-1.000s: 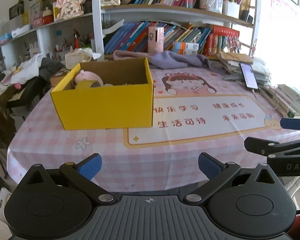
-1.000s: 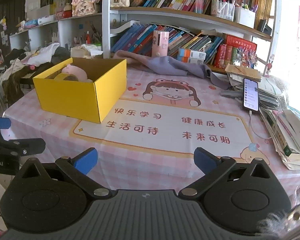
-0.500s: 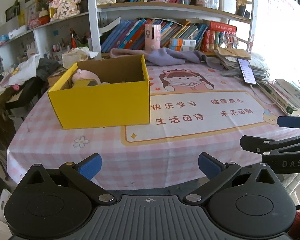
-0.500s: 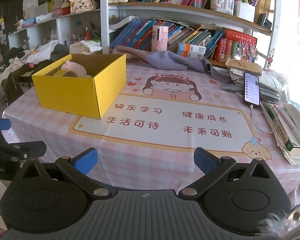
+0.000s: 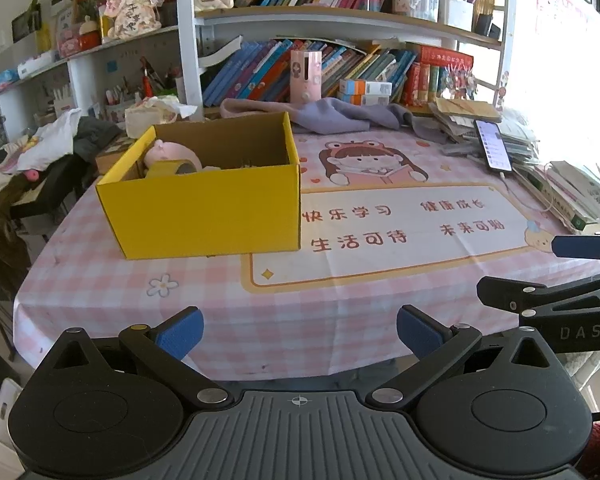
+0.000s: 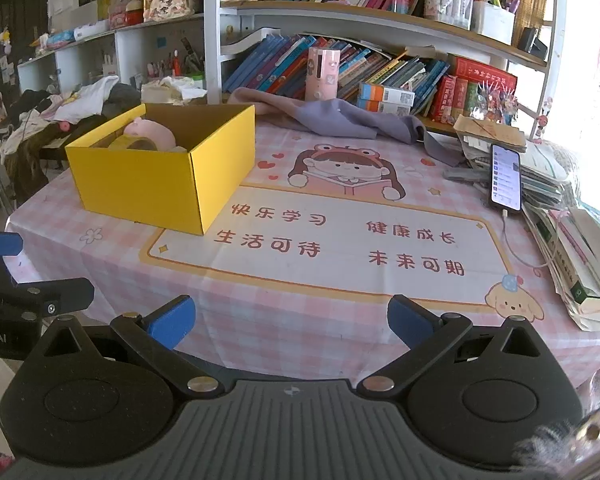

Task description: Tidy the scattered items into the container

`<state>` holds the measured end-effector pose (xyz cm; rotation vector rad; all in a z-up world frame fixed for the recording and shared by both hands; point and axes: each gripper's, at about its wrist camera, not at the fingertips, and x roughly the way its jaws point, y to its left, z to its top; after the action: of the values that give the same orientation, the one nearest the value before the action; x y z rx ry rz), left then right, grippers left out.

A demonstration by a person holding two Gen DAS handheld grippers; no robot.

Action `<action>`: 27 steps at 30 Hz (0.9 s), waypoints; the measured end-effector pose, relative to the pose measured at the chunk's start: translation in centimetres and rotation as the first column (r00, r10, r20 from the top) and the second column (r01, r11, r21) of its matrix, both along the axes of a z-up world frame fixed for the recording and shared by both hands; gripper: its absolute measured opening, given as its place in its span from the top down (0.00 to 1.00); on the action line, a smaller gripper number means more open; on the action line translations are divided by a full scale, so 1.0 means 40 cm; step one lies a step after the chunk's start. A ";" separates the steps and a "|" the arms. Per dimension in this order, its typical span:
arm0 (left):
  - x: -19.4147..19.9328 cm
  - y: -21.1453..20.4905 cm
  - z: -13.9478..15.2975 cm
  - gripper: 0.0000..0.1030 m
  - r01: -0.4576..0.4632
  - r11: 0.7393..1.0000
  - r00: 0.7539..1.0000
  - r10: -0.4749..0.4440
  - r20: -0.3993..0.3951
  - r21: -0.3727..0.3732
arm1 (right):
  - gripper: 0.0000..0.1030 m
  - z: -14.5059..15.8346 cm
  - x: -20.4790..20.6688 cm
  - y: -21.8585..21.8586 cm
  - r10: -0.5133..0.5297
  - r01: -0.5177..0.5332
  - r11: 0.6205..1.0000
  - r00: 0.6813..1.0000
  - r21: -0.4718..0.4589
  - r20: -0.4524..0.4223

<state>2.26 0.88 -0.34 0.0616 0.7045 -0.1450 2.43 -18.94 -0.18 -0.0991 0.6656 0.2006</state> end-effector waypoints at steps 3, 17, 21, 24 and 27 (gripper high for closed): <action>0.001 0.001 0.001 0.00 -0.001 1.000 1.000 0.001 0.000 0.000 | 0.00 0.002 0.003 0.000 0.007 -0.007 1.000 1.000 -0.004 -0.002; 0.005 0.003 -0.001 0.00 -0.001 1.000 1.000 0.001 -0.011 0.002 | 0.00 -0.004 0.015 0.000 0.022 -0.022 1.000 1.000 -0.007 -0.019; 0.006 0.003 -0.002 0.00 0.000 1.000 1.000 0.000 -0.014 0.003 | 0.00 -0.008 0.019 0.000 0.024 -0.024 1.000 0.999 -0.006 -0.022; 0.007 0.003 -0.004 0.00 0.004 1.000 1.000 -0.004 -0.017 0.000 | 0.00 -0.007 0.018 0.000 0.024 -0.024 1.000 0.999 -0.006 -0.022; 0.007 0.005 -0.005 0.00 0.009 1.000 1.000 -0.009 -0.013 -0.008 | 0.00 -0.010 0.020 0.000 0.025 -0.025 1.000 0.999 -0.006 -0.024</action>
<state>2.53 1.07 -0.54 0.0563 0.7167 -0.1569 3.23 -18.93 -0.59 -0.1114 0.6891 0.2241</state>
